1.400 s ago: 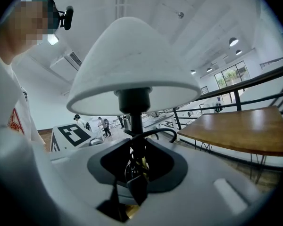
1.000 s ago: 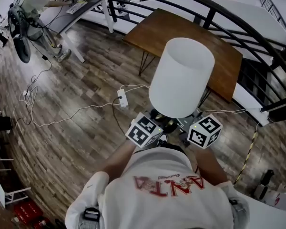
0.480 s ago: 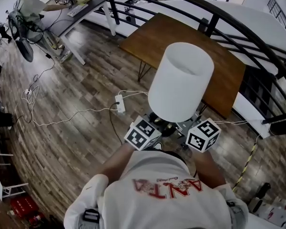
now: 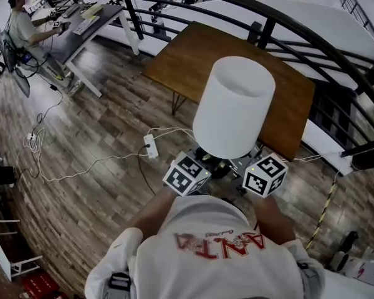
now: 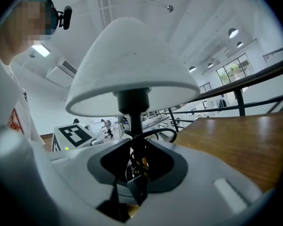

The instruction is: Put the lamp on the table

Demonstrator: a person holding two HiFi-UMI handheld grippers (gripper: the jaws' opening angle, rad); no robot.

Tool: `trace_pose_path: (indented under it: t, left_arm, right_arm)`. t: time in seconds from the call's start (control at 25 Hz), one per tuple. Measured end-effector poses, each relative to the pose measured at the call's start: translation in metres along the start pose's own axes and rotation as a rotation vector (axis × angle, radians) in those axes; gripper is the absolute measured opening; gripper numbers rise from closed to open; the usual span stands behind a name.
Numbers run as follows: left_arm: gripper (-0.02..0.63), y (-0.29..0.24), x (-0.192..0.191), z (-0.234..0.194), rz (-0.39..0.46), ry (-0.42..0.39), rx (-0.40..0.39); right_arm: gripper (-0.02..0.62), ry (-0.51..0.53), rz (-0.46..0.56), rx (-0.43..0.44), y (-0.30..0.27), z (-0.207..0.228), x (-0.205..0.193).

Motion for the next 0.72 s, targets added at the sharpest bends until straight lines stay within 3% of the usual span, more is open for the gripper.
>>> trace_pose_path:
  t: [0.72]
  left_arm:
    - [0.103,0.007,0.076,-0.164,-0.013,-0.054,-0.091]
  right_arm:
    - [0.101,-0.012,0.045,-0.099,-0.14,0.059,0.08]
Point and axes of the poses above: the fingertips, and each gripper's own axes: y backward along the fingers, z to its right, x out of its top, the point moved 6 cm from there along y, backward along the fingers, and after that the axes turned 12 degrees about -x, right-handed, at the moved point
